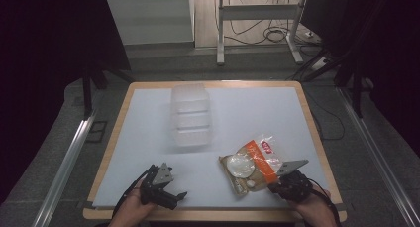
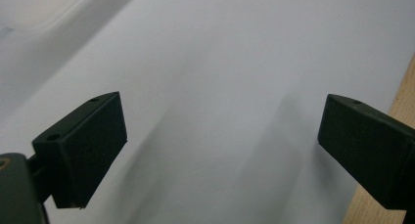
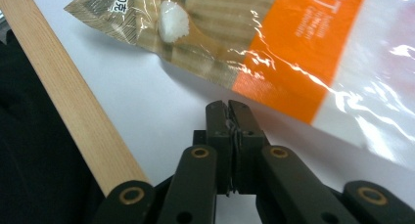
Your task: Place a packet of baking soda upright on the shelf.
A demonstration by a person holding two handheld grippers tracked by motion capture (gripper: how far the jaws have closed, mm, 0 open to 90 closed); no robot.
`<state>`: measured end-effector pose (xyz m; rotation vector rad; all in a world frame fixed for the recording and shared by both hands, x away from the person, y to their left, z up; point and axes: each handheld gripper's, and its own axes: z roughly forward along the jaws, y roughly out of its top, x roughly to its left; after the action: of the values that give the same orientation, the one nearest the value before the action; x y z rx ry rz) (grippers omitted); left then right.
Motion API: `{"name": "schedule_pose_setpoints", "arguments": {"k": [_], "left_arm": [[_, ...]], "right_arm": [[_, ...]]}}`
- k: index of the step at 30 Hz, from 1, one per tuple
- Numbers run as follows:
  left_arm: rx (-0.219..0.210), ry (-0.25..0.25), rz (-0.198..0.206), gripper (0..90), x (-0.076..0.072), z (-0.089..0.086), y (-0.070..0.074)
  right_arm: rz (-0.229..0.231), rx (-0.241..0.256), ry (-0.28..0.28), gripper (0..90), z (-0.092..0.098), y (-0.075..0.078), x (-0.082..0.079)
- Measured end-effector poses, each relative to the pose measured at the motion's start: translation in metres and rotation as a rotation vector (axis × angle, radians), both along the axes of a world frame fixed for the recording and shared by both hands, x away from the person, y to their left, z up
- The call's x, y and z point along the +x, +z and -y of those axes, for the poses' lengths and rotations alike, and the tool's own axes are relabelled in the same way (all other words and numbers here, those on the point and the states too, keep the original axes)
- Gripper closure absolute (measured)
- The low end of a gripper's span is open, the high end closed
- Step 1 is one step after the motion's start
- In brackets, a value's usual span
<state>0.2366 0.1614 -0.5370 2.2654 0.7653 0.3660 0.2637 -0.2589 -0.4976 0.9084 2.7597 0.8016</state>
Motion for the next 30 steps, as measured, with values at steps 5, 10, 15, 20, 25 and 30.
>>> {"name": "schedule_pose_setpoints", "arguments": {"k": [5,10,15,20,25,30], "left_arm": [[0.000,0.001,-0.001,4.2,0.000,0.000,0.000],[0.002,0.000,-0.002,4.2,0.000,0.000,-0.001],[0.001,0.000,-0.002,4.2,0.000,0.000,-0.001],[0.001,0.000,-0.004,4.2,0.000,0.000,-0.001],[0.001,0.001,-0.003,4.2,0.000,0.000,-0.001],[0.000,0.003,-0.003,4.2,0.000,0.000,-0.001]], "right_arm": [[0.041,0.037,-0.032,81.2,0.009,0.013,-0.005],[0.072,0.067,-0.079,72.5,0.018,0.024,-0.006],[0.090,0.064,-0.140,57.6,0.025,0.028,-0.003],[0.120,0.107,-0.224,45.4,0.031,0.030,0.002],[0.177,0.087,-0.248,34.4,0.033,0.030,0.007],[0.150,0.106,-0.284,30.0,0.036,0.026,0.019]]}}
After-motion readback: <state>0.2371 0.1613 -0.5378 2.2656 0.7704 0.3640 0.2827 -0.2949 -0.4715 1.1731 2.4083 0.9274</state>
